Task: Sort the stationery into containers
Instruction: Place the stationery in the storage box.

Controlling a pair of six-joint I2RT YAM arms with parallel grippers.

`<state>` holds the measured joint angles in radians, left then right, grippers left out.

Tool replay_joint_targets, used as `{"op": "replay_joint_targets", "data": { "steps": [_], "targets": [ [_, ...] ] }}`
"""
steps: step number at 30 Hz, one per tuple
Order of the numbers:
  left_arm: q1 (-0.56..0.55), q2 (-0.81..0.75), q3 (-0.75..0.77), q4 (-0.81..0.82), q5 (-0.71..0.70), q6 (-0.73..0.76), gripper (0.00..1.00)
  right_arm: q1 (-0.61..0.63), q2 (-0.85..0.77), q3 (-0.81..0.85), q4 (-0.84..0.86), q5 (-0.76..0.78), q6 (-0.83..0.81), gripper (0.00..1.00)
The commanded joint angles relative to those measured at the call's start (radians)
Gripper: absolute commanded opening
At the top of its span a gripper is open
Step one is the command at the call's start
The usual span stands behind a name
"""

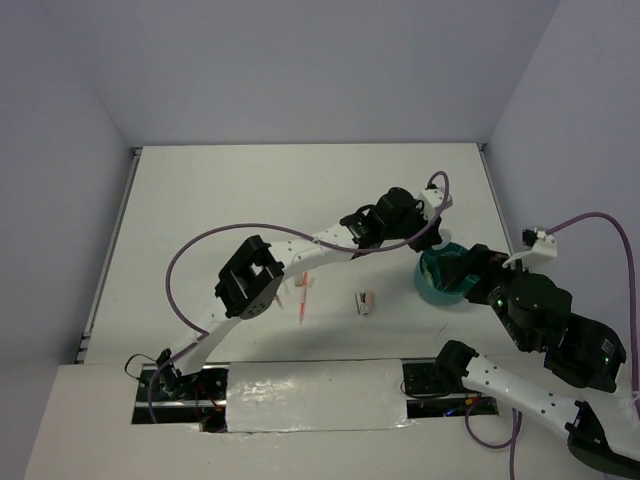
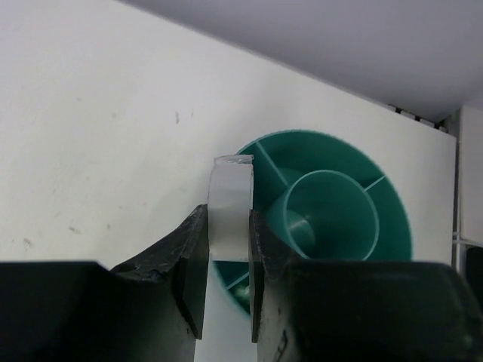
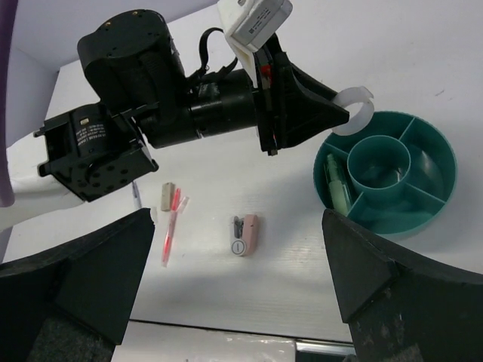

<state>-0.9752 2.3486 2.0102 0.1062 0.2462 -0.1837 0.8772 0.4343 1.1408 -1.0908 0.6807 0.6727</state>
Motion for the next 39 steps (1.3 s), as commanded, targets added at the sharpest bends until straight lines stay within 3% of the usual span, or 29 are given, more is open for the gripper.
{"op": "replay_joint_targets", "data": {
  "steps": [1, 9, 12, 15, 16, 20, 22, 27, 30, 31, 34, 39],
  "targets": [
    [-0.017, 0.009, 0.033, 0.105, 0.016, 0.046, 0.0, 0.005, -0.009, 0.004, -0.021, 0.017, -0.024, 1.0],
    [-0.017, 0.011, -0.022, 0.141, 0.025, 0.036, 0.0, 0.003, -0.002, -0.015, 0.011, 0.003, -0.045, 1.0],
    [-0.017, 0.026, -0.018, 0.13, 0.036, 0.038, 0.08, 0.005, 0.007, -0.016, 0.023, -0.003, -0.055, 1.0],
    [-0.017, 0.025, -0.031, 0.139, 0.041, 0.027, 0.29, 0.003, 0.018, -0.023, 0.032, -0.006, -0.058, 1.0],
    [-0.017, 0.023, -0.042, 0.153, 0.042, 0.024, 0.43, 0.005, 0.02, -0.023, 0.032, -0.01, -0.062, 1.0],
    [-0.017, 0.002, -0.051, 0.174, 0.021, -0.003, 0.75, 0.005, 0.04, -0.015, 0.032, -0.009, -0.07, 1.0],
    [-0.017, -0.009, -0.068, 0.208, 0.028, -0.016, 0.99, 0.002, 0.044, -0.015, 0.034, -0.007, -0.074, 1.0],
    [-0.017, -0.066, -0.079, 0.233, -0.001, -0.045, 0.99, 0.005, 0.043, -0.041, 0.058, -0.003, -0.087, 1.0],
    [-0.014, -0.144, -0.139, 0.248, -0.126, -0.082, 0.99, 0.005, 0.027, -0.068, 0.089, 0.003, -0.094, 1.0],
    [-0.011, -0.191, -0.172, 0.237, -0.239, -0.109, 0.99, 0.005, 0.021, -0.078, 0.1, 0.0, -0.099, 1.0],
    [0.032, -0.264, -0.212, 0.095, -0.468, -0.222, 0.99, 0.005, 0.032, -0.121, 0.149, -0.021, -0.113, 1.0],
    [0.246, -0.51, -0.448, -0.23, -0.577, -0.437, 0.99, 0.003, 0.138, -0.236, 0.314, -0.131, -0.168, 1.0]
  ]
}}
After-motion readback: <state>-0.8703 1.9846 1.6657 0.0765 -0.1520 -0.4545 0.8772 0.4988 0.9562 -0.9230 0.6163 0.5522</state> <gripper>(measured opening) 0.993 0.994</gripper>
